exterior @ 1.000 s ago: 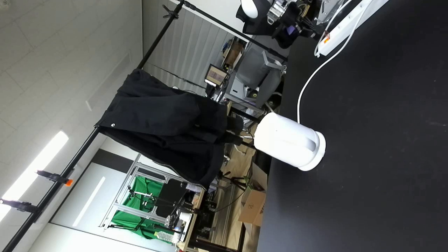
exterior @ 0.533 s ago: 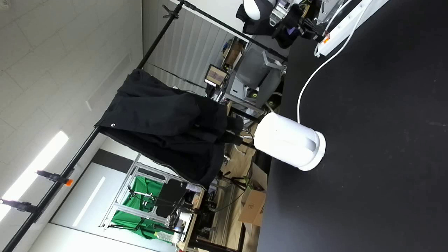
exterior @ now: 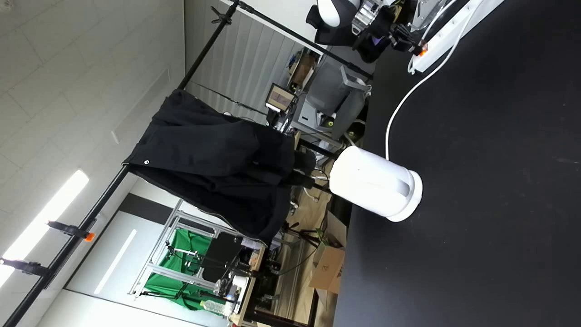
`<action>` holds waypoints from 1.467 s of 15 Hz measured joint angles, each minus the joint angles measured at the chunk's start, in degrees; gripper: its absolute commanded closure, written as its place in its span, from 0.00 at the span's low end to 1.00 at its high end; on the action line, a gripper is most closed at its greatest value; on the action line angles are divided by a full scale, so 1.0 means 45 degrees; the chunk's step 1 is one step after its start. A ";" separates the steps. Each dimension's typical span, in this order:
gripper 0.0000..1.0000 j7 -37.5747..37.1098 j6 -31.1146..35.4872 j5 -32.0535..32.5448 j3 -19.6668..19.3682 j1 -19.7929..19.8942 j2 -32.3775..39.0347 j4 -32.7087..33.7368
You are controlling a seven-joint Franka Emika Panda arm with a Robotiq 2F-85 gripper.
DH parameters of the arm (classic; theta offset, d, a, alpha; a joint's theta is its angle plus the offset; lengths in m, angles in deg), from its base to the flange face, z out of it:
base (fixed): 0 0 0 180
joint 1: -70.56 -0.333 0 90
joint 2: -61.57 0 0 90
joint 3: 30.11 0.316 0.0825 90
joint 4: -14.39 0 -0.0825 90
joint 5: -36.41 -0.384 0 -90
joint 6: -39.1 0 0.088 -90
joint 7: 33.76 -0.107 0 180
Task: Press the power off button on the extension cord.
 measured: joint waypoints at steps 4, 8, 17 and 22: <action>1.00 0.0000 0.0012 0.0001 -0.0011 -0.0001 0.0007 0.0001; 1.00 -0.0042 0.0018 0.0000 -0.0023 -0.0004 0.0014 0.0003; 1.00 -0.0807 0.1030 -0.0123 -0.0186 -0.0167 -0.0328 -0.0829; 1.00 -0.1015 0.3042 0.0482 -0.0726 -0.0747 -0.0891 -0.2292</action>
